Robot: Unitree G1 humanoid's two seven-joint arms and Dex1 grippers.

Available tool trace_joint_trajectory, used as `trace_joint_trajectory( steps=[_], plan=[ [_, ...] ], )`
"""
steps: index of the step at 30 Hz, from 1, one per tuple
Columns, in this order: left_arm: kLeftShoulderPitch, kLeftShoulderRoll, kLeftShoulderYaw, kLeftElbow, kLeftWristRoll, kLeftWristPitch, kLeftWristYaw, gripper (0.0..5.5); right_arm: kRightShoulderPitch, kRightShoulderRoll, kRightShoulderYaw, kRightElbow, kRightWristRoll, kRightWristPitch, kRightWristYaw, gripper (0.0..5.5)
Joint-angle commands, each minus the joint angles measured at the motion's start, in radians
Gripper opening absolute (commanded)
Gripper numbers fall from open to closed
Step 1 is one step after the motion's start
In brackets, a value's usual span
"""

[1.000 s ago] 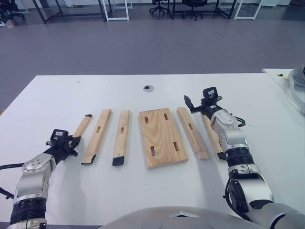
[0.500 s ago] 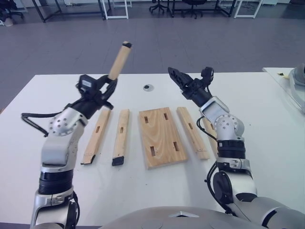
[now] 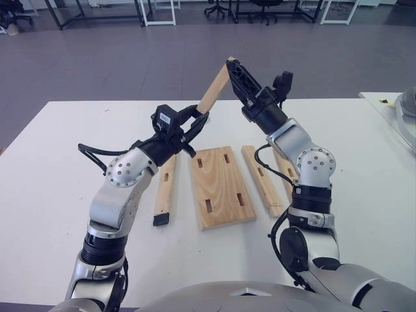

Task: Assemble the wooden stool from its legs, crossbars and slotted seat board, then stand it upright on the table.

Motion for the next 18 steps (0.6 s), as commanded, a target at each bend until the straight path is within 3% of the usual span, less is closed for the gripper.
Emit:
trace_joint_trajectory(
  steps=[1,18],
  plan=[
    [0.007,0.009,-0.007,-0.015,0.008,0.008,-0.008,1.31,-0.035,0.001,-0.007,0.015,0.016,-0.004,-0.017,3.85],
    [0.004,0.057,-0.045,0.006,0.094,0.001,-0.018,1.31,-0.020,-0.011,0.006,-0.004,0.022,-0.003,-0.041,0.75]
  ],
)
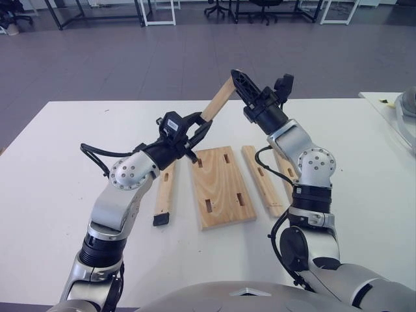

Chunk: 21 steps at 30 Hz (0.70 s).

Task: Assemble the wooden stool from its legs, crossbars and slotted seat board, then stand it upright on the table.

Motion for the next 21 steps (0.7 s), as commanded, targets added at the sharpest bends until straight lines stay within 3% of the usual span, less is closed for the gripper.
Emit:
trace_joint_trajectory(
  steps=[1,7,15,21],
  plan=[
    [-0.009,0.024,0.001,0.009,0.032,0.005,-0.003,1.31,-0.021,-0.004,0.012,-0.012,-0.011,-0.006,-0.016,0.57],
    [0.013,0.027,-0.011,0.016,0.031,0.028,-0.011,2.17,-0.007,-0.025,-0.006,-0.001,-0.075,-0.077,-0.054,0.42],
    [0.036,-0.005,0.090,0.010,-0.012,0.047,0.041,3.53,0.304,-0.255,0.156,-0.133,-0.561,-0.353,0.065,0.42],
    [0.030,-0.035,0.199,0.034,-0.004,0.077,0.149,3.56,0.512,-0.210,0.159,-0.223,-0.616,-0.463,0.078,0.42]
  ],
)
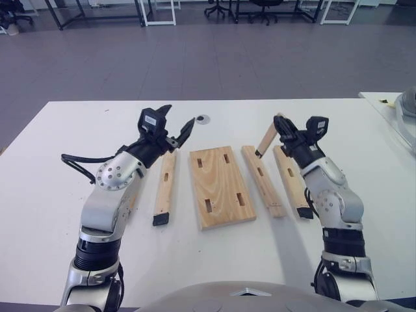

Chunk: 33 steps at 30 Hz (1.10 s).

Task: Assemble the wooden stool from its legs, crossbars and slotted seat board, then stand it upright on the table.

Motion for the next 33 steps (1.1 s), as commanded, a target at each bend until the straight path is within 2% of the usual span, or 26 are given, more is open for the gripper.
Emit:
trace_joint_trajectory(
  steps=[1,8,20,28,33],
  plan=[
    [-0.011,-0.007,0.037,0.025,0.018,0.038,0.058,3.56,0.056,0.048,0.008,-0.031,-0.024,-0.064,-0.012,0.42],
    [-0.018,-0.003,0.052,0.013,0.007,0.070,0.085,3.56,0.101,0.097,0.036,-0.021,-0.073,-0.123,-0.031,0.42],
    [-0.021,0.009,0.055,0.007,0.006,0.083,0.077,3.56,0.159,0.091,0.032,-0.063,-0.118,-0.145,-0.037,0.42],
    [-0.018,0.017,0.052,0.007,0.011,0.080,0.074,3.56,0.192,0.047,0.110,0.026,-0.263,-0.242,0.008,0.42],
    [-0.017,0.024,0.053,0.011,0.015,0.075,0.071,3.56,0.257,0.028,0.119,0.125,-0.327,-0.350,0.014,0.42]
  ],
)
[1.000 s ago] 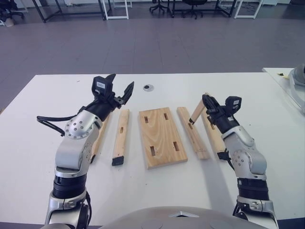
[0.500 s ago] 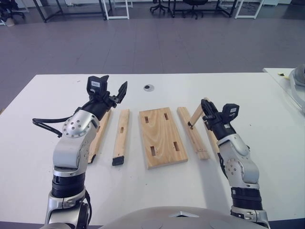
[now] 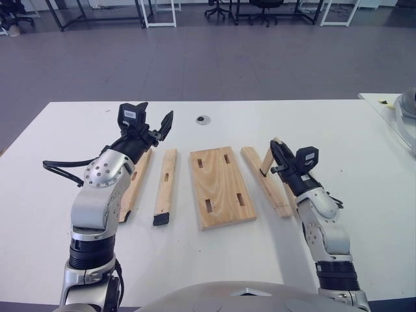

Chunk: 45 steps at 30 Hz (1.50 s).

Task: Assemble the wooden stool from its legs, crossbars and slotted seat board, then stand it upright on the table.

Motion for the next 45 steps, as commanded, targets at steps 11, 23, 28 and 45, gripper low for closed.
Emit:
trace_joint_trajectory(
  steps=[11,23,28,45],
  plan=[
    [-0.002,0.024,-0.007,0.006,0.024,0.000,-0.006,3.56,0.091,-0.041,0.025,0.179,-0.096,-0.131,0.011,0.94],
    [0.002,0.005,-0.009,0.031,0.043,-0.039,-0.001,3.56,-0.044,-0.188,0.016,-0.141,-0.012,0.542,-0.011,3.19],
    [0.018,-0.004,-0.016,0.021,0.049,-0.039,0.002,3.56,-0.004,-0.215,0.064,-0.319,-0.012,0.828,-0.056,3.77],
    [0.022,0.002,-0.029,0.016,0.056,-0.035,-0.002,3.56,0.012,-0.230,0.108,-0.343,-0.070,1.059,-0.124,2.27]
  ],
)
